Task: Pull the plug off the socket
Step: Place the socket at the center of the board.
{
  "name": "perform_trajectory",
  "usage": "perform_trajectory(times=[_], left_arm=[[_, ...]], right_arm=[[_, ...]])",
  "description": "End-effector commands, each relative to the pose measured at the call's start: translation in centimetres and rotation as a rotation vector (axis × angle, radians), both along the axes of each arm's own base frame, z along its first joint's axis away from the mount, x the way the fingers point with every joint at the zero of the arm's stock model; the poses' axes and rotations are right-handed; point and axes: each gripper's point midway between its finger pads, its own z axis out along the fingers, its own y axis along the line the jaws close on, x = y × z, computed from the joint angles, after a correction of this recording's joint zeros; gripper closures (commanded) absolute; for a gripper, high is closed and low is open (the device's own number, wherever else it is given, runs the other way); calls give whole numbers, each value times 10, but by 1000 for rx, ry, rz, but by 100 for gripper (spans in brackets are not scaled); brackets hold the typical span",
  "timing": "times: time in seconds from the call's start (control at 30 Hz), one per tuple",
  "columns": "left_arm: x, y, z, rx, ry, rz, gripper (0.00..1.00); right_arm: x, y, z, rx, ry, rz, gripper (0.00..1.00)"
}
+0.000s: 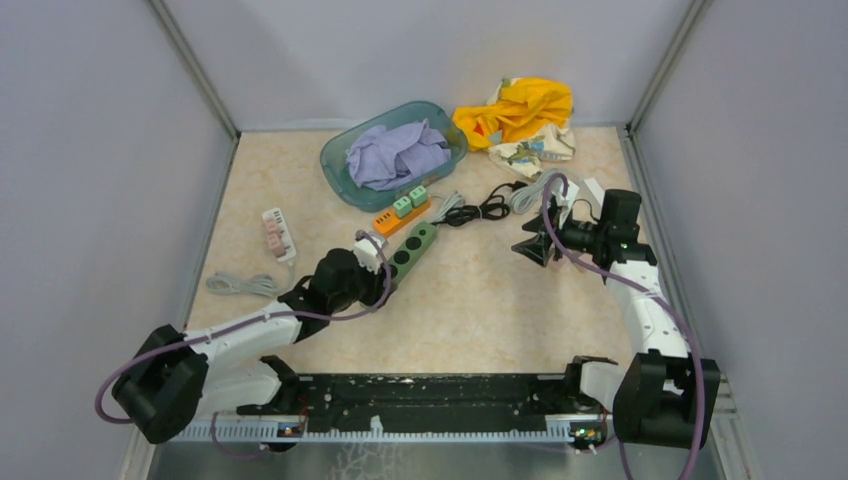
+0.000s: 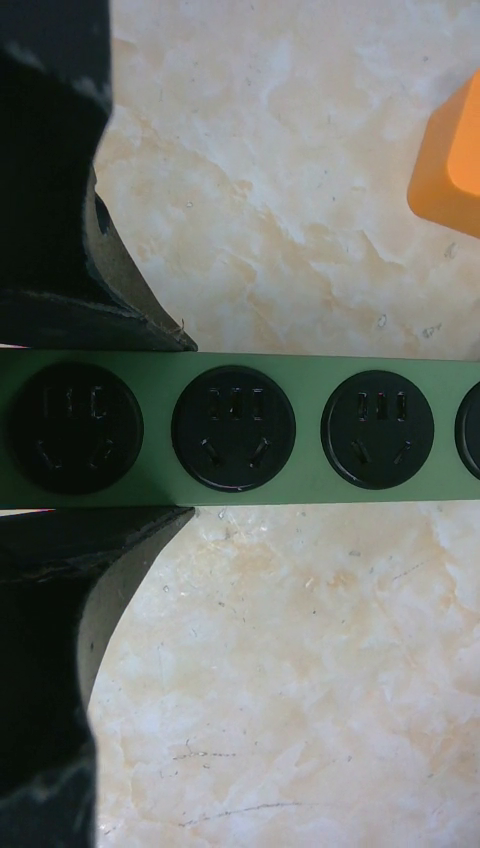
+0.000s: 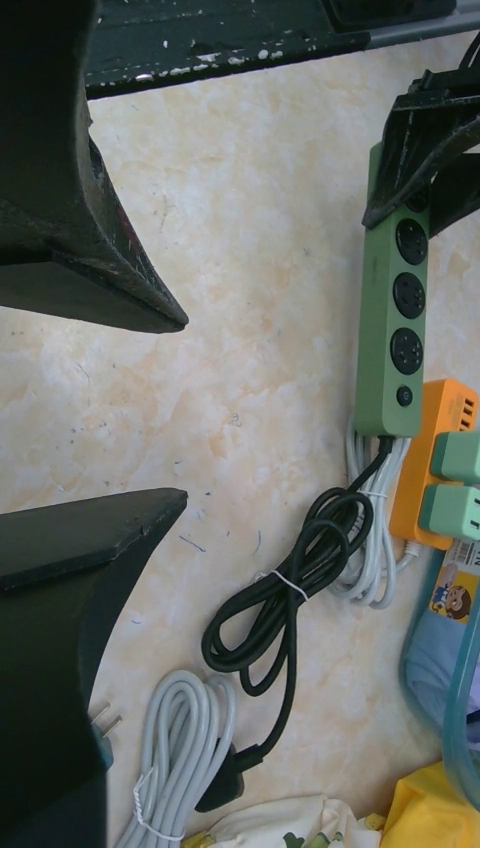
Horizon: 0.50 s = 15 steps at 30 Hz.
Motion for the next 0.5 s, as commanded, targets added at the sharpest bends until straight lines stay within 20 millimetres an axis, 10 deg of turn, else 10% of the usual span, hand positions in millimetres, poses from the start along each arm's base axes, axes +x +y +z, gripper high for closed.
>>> perform_trajectory(times=[0.0, 0.47], left_arm=[[0, -21, 16, -82, -51, -125, 99], [-13, -78, 32, -176, -53, -397, 99]], right_arm=[[5, 3, 28, -10, -114, 28, 42], [5, 4, 27, -14, -112, 27, 42]])
